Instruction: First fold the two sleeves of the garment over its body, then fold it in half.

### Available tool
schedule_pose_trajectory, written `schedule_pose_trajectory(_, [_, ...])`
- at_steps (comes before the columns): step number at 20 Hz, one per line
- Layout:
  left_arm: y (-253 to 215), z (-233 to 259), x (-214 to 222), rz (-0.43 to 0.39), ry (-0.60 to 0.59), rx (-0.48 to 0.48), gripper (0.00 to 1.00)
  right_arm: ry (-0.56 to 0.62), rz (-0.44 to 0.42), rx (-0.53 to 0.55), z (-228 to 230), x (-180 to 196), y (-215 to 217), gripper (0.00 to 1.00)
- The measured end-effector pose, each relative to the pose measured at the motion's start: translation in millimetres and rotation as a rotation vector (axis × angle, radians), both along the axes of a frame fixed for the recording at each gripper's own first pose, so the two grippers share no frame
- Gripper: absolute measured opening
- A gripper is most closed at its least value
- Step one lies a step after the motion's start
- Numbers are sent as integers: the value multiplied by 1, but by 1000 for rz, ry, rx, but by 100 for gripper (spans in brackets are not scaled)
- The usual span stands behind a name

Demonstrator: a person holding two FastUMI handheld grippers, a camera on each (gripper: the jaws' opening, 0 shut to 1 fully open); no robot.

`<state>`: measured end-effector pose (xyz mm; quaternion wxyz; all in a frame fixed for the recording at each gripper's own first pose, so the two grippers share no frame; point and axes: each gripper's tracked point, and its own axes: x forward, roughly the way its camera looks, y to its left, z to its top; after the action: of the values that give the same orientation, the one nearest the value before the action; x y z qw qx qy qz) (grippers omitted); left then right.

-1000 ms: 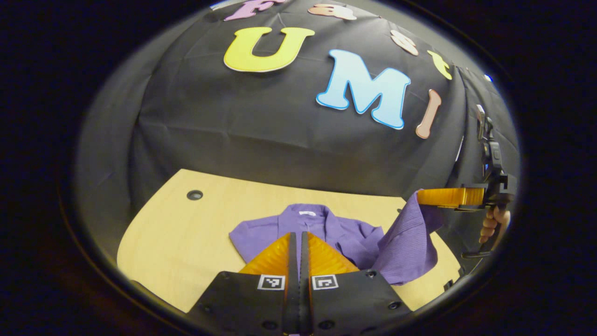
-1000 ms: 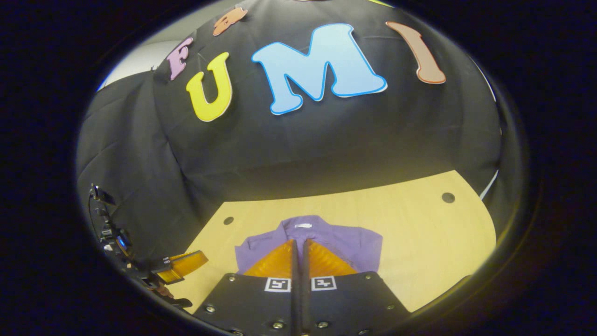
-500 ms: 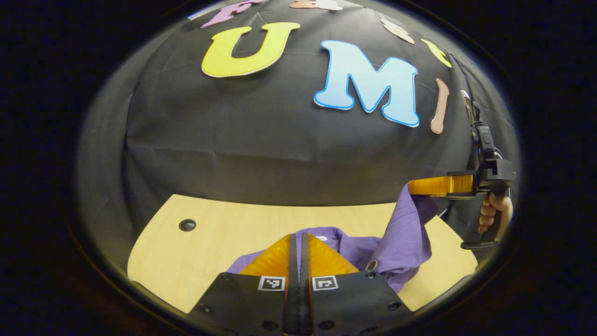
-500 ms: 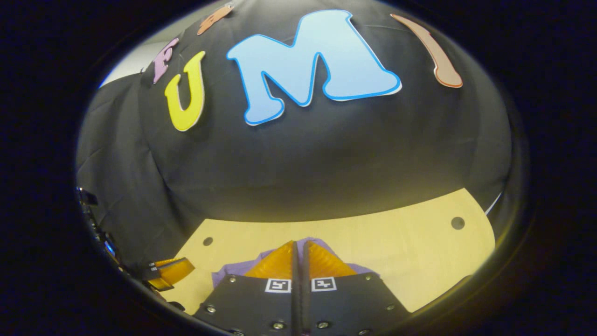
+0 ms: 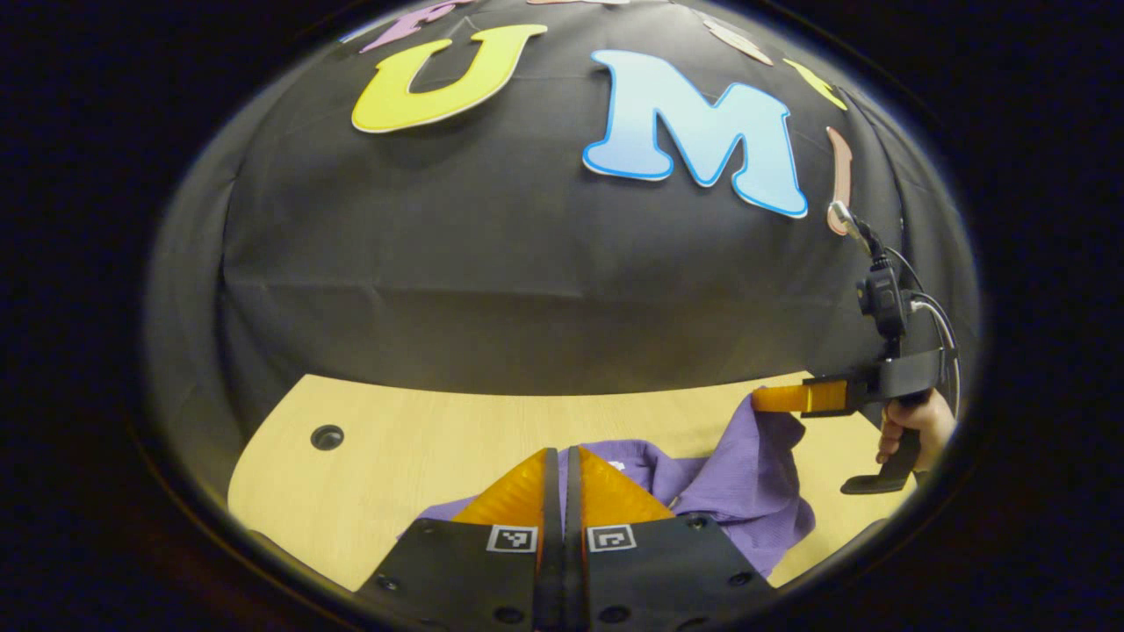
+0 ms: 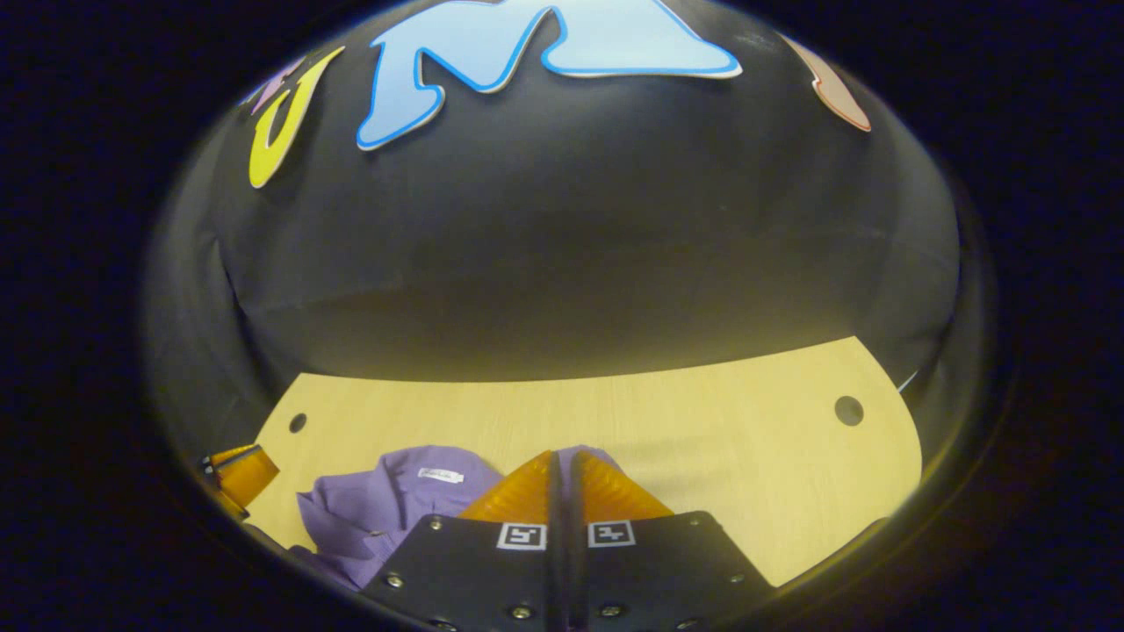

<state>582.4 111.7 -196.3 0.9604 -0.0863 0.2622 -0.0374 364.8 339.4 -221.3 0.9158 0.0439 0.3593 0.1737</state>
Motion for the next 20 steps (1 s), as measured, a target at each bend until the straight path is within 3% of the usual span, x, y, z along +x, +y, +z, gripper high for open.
schedule_pose_trajectory(5, [1, -3, 2, 20, -6, 5, 6, -2, 19, -57, -1, -6, 1, 4])
schedule_pose_trajectory(9, [6, 4, -7, 34, -14, -11, 6, -23, 21, -88, 9, -16, -6, 16])
schedule_pose_trajectory(10, [9, 9, -9, 40, -16, -17, 6, -29, 15, -94, 13, -19, -9, 29])
schedule_pose_trajectory(12, [14, 18, -13, 53, -23, -28, 7, -35, 12, -92, 20, -26, -12, 34])
schedule_pose_trajectory(14, [20, 28, -18, 68, -32, -39, 7, -51, 6, -102, 33, -34, -17, 50])
schedule_pose_trajectory(15, [23, 34, -24, 71, -39, -42, 7, -62, 5, -102, 40, -38, -19, 51])
schedule_pose_trajectory(16, [26, 40, -28, 74, -47, -41, 7, -72, 1, -106, 43, -43, -19, 68])
schedule_pose_trajectory(18, [31, 48, -39, 71, -54, -30, 7, -98, -9, -110, 55, -54, -21, 78])
schedule_pose_trajectory(20, [34, 57, -54, 67, -65, -18, 6, -121, -17, -110, 68, -67, -23, 78])
